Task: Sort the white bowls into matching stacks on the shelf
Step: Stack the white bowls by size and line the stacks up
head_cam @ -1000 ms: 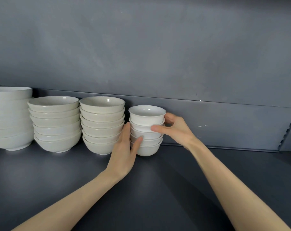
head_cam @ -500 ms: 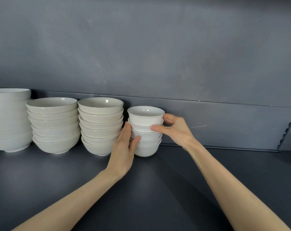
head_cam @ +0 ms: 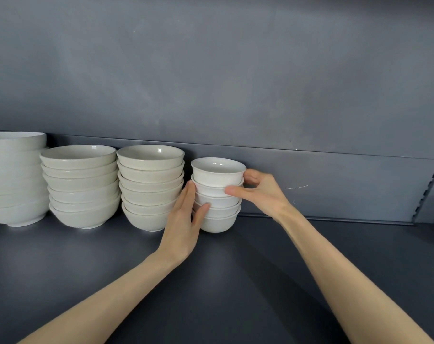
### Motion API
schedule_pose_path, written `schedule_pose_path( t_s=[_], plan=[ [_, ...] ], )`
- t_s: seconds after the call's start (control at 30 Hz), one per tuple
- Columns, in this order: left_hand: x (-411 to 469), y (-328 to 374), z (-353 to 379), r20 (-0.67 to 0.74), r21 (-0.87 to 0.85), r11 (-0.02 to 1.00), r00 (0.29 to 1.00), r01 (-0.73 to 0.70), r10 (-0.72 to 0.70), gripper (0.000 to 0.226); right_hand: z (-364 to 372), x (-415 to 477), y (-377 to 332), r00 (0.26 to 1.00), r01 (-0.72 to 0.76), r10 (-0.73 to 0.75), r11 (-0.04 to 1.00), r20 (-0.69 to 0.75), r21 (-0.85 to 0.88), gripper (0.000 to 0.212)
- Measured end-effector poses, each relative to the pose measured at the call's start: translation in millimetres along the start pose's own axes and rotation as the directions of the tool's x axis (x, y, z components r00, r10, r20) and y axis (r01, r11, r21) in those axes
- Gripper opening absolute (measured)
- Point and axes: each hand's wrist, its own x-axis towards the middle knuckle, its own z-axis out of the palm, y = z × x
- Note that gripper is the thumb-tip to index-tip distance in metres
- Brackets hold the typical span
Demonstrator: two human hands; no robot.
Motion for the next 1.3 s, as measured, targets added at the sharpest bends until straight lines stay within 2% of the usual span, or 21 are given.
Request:
schedule_pose_path(
  t_s=[0.03, 0.13, 0.17, 0.23, 0.4, 0.47, 0.6, 0.93, 1.23, 1.3],
  plan=[
    [0, 0, 0, 0.003, -0.004, 1.000, 1.000, -0.002, 0.002, 0.065, -1, 0, -1, 1.000, -0.010, 0.010, 1.000, 0.009, -0.012, 0.050],
    [-3, -2, 1, -0.005, -0.035, 0.999, 1.000, 0.021, -0.021, 0.068, -2, 1, -3, 0.998, -0.057, 0.057, 0.998, -0.005, 0.013, 0.089],
    [-4, -3, 2, -0.009, -0.057, 0.997, 0.999, 0.045, -0.045, 0.069, -3, 2, -4, 0.999, -0.047, 0.047, 0.998, -0.010, 0.034, 0.092],
    [-4, -5, 3, -0.002, -0.077, 0.994, 0.997, 0.073, -0.073, 0.070, -3, 3, -7, 1.000, -0.005, 0.005, 0.998, -0.008, 0.056, 0.084],
    [-5, -9, 4, 0.016, -0.076, 0.995, 0.998, 0.063, -0.062, 0.058, 0, 8, -5, 0.997, 0.044, -0.046, 0.999, -0.061, -0.032, 0.038],
    [-5, -8, 4, 0.009, -0.084, 0.995, 0.999, 0.050, -0.050, 0.059, 0, 8, -6, 0.996, 0.035, -0.038, 0.999, -0.083, -0.038, 0.032],
    [-6, -4, 3, -0.011, -0.094, 0.995, 0.999, 0.032, -0.033, 0.070, 1, 7, -8, 0.995, 0.025, -0.030, 0.998, -0.099, -0.055, 0.033],
    [-7, -3, 2, -0.026, -0.067, 0.998, 1.000, -0.016, 0.014, 0.068, -1, 8, -12, 0.995, 0.029, -0.038, 0.994, -0.092, -0.103, 0.034],
    [-9, 2, -2, 0.031, 0.006, 0.999, 0.998, 0.051, -0.051, 0.073, -6, 4, -20, 1.000, -0.013, 0.012, 0.990, -0.008, -0.139, 0.070],
    [-16, 4, -7, 0.044, 0.013, 0.999, 0.998, 0.050, -0.050, 0.066, -12, -3, -27, 1.000, -0.024, 0.022, 0.983, -0.013, -0.182, 0.074]
  ],
)
